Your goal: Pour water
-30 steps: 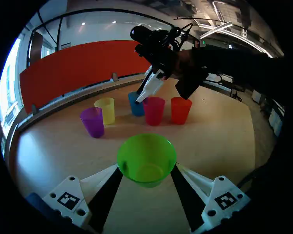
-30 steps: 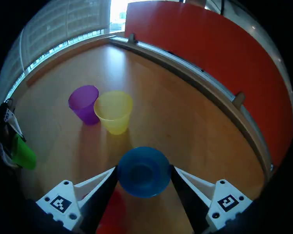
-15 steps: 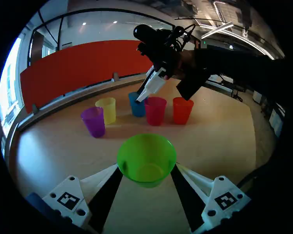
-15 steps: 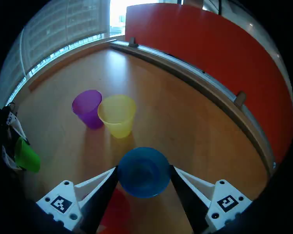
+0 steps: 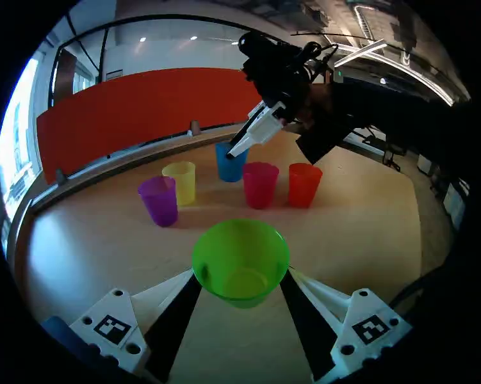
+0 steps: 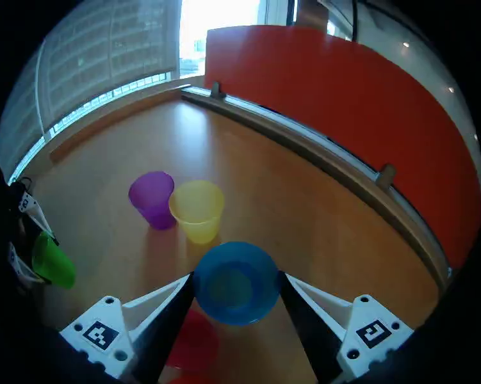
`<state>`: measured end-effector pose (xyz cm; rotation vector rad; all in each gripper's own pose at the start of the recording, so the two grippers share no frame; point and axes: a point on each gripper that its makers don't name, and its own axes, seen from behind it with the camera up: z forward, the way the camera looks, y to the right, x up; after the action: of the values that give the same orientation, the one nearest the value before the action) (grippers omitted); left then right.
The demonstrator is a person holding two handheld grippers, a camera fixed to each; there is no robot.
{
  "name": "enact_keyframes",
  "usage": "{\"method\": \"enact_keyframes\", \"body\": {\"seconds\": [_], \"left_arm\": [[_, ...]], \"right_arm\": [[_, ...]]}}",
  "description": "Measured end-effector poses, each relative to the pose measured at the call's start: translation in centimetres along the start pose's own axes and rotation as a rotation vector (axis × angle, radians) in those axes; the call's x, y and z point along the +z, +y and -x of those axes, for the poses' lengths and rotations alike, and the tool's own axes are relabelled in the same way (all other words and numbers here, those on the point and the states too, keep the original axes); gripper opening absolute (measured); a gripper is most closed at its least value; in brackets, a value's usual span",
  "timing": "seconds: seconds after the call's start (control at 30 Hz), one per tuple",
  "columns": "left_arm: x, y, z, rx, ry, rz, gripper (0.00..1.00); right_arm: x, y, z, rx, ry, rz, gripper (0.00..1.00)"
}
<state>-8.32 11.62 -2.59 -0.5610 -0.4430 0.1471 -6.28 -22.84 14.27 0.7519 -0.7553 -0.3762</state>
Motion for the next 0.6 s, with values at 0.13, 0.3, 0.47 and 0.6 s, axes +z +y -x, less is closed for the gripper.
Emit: {"method": "enact_keyframes", "body": {"seconds": [0.13,0.3,0.47,0.6], "left_arm": [[-0.1,0.1,-0.3,-0.005,0.008,-0.001,0.83],[-0.2,0.2,-0.6,0.003,0.014,-0.004,0.83],[-0.4,0.2,-1.0,0.01,0.019,-0.011,0.83],[-0.4,0.2,-1.3,0.009,0.024,-0.015,0.83]], "right_arm": [[-1.1,-0.4,-0.9,0.011,0.058,0.0,0.94],[-2.9,-0.6,-1.8,0.03,0.134,0.003,0.94],[-5.1,-0.9,-2.6,0.037,0.208,0.015,0.94],[-7.0,-1.5,-3.2,0.042,0.27,0.019,0.94]]}}
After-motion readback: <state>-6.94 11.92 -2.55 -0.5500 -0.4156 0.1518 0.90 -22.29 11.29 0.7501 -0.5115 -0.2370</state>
